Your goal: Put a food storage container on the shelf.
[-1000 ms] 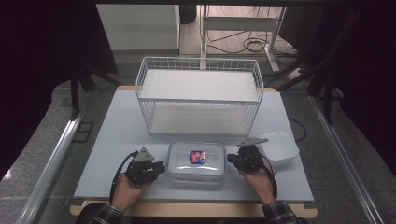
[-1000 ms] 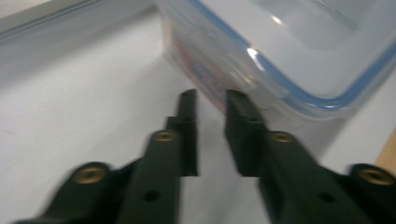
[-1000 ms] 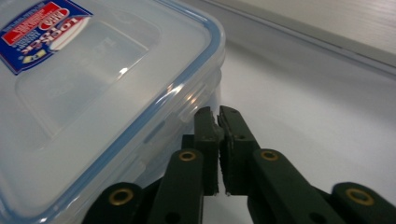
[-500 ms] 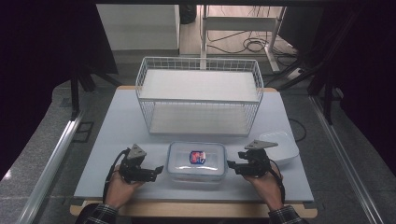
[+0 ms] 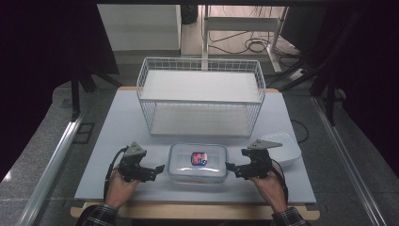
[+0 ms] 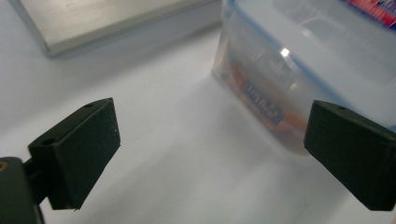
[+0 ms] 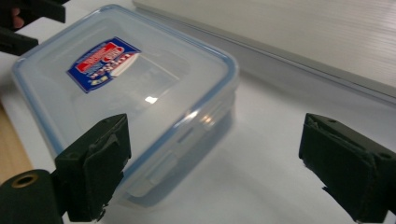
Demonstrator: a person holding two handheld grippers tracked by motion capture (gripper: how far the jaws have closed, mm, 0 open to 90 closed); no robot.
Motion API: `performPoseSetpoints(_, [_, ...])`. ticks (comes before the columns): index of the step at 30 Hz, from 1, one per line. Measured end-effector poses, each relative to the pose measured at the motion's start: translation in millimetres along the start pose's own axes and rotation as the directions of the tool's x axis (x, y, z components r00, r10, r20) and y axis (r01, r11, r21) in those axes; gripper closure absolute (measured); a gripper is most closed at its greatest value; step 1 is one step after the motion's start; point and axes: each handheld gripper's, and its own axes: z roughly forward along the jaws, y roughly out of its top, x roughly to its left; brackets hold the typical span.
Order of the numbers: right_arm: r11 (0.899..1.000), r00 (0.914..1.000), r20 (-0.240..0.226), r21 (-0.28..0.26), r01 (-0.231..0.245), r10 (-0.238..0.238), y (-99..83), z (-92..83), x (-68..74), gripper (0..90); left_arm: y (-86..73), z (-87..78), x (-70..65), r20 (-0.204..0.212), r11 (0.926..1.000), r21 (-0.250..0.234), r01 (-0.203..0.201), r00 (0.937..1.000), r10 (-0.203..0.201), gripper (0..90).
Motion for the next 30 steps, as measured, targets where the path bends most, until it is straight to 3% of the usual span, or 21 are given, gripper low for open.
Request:
performPoseSetpoints(6, [0.999, 0.9987, -0.038, 0.023, -0.034, 0.035, 3.4, 5.0, 3.9, 3.5, 15.2, 4.3, -3.1, 0.036, 0.9998, 0.011, -0.018, 0.9992, 0.017, 1.8])
performPoseSetpoints(7, [0.997, 0.9968, -0.057, 0.049, -0.054, 0.057, 5.2, 6.6, 4.9, 2.8, 20.3, 6.7, -1.2, 0.103, 0.9999, 0.008, 0.007, 0.9946, -0.008, 1.9])
performPoseSetpoints(10, [0.995, 0.9952, -0.064, 0.073, -0.068, 0.073, 6.9, 8.6, 6.3, 5.2, 25.0, 12.6, -3.0, 0.129, 0.9997, 0.023, 0.005, 0.9916, -0.008, 2.5])
performPoseSetpoints(11, [0.992, 0.9932, -0.081, 0.101, -0.076, 0.084, 8.7, 12.0, 7.2, 7.4, 28.4, 20.8, -5.6, 0.146, 0.9985, 0.053, -0.010, 0.9892, 0.002, 2.5])
performPoseSetpoints(12, [0.990, 0.9913, -0.094, 0.115, -0.081, 0.093, 9.5, 14.1, 7.2, 7.9, 28.4, 20.8, -5.6, 0.146, 0.9985, 0.053, -0.010, 0.9892, 0.002, 2.6])
performPoseSetpoints(13, [0.989, 0.9893, -0.109, 0.125, -0.084, 0.098, 10.0, 16.8, 6.5, 7.9, 30.5, 28.8, -5.7, 0.193, 0.9976, 0.070, 0.004, 0.9810, -0.017, 2.0])
performPoseSetpoints(14, [0.989, 0.9893, -0.109, 0.125, -0.084, 0.098, 10.0, 16.8, 6.5, 7.9, 30.5, 28.8, -5.7, 0.193, 0.9976, 0.070, 0.004, 0.9810, -0.017, 2.4])
performPoseSetpoints(15, [0.987, 0.9869, -0.121, 0.132, -0.090, 0.106, 10.2, 19.6, 5.8, 7.9, 31.2, 31.6, -4.7, 0.219, 0.9970, 0.075, 0.015, 0.9753, -0.032, 2.1])
performPoseSetpoints(16, [0.983, 0.9834, -0.134, 0.150, -0.102, 0.122, 9.8, 25.5, 3.4, 7.6, 31.9, 37.7, -2.4, 0.276, 0.9942, 0.101, 0.037, 0.9591, -0.063, 1.9])
performPoseSetpoints(17, [0.983, 0.9834, -0.134, 0.150, -0.102, 0.122, 9.8, 25.5, 3.4, 7.6, 31.9, 37.7, -2.4, 0.276, 0.9942, 0.101, 0.037, 0.9591, -0.063, 1.7])
performPoseSetpoints(18, [0.977, 0.9715, -0.173, 0.168, -0.133, 0.162, 8.5, 31.2, -0.5, 7.4, 30.7, 42.9, -0.3, 0.325, 0.9913, 0.120, 0.055, 0.9413, -0.091, 1.4])
performPoseSetpoints(19, [0.977, 0.9715, -0.173, 0.168, -0.133, 0.162, 8.5, 31.2, -0.5, 7.4, 30.7, 42.9, -0.3, 0.325, 0.9913, 0.120, 0.055, 0.9413, -0.091, 1.1])
performPoseSetpoints(20, [0.967, 0.9536, -0.213, 0.185, -0.175, 0.213, 7.4, 36.9, -4.4, 7.3, 27.8, 51.4, 1.0, 0.400, 0.9851, 0.153, 0.078, 0.9068, -0.134, 0.8])
performPoseSetpoints(21, [0.963, 0.9447, -0.232, 0.195, -0.188, 0.232, 6.9, 39.6, -5.9, 7.9, 27.8, 51.4, 1.0, 0.400, 0.9851, 0.153, 0.078, 0.9068, -0.134, 0.0])
performPoseSetpoints(22, [0.963, 0.9447, -0.232, 0.195, -0.188, 0.232, 6.9, 39.6, -5.9, 7.9, 26.0, 56.6, 0.3, 0.439, 0.9810, 0.174, 0.086, 0.8848, -0.156, 0.0])
performPoseSetpoints(24, [0.947, 0.9235, -0.256, 0.226, -0.231, 0.286, 6.2, 44.4, -8.6, 7.7, 25.2, 57.0, 1.2, 0.443, 0.9786, 0.178, 0.103, 0.8795, -0.173, 0.2])
performPoseSetpoints(27, [0.941, 0.9176, -0.255, 0.231, -0.248, 0.305, 6.2, 41.6, -10.1, 13.9, 25.5, 50.4, 1.0, 0.435, 0.9798, 0.176, 0.094, 0.8856, -0.163, 4.3])
performPoseSetpoints(28, [0.933, 0.9044, -0.264, 0.229, -0.279, 0.335, 5.0, 36.4, -13.8, 22.1, 24.5, 46.3, 1.8, 0.434, 0.9796, 0.174, 0.101, 0.8852, -0.168, 12.0])
performPoseSetpoints(29, [0.927, 0.8970, -0.267, 0.230, -0.296, 0.352, 4.1, 33.8, -14.7, 25.8, 22.8, 42.5, 2.8, 0.436, 0.9791, 0.170, 0.111, 0.8825, -0.176, 16.4])
performPoseSetpoints(30, [0.927, 0.8970, -0.267, 0.230, -0.296, 0.352, 4.1, 33.8, -14.7, 25.8, 21.2, 40.6, 3.8, 0.439, 0.9779, 0.171, 0.121, 0.8790, -0.185, 16.4])
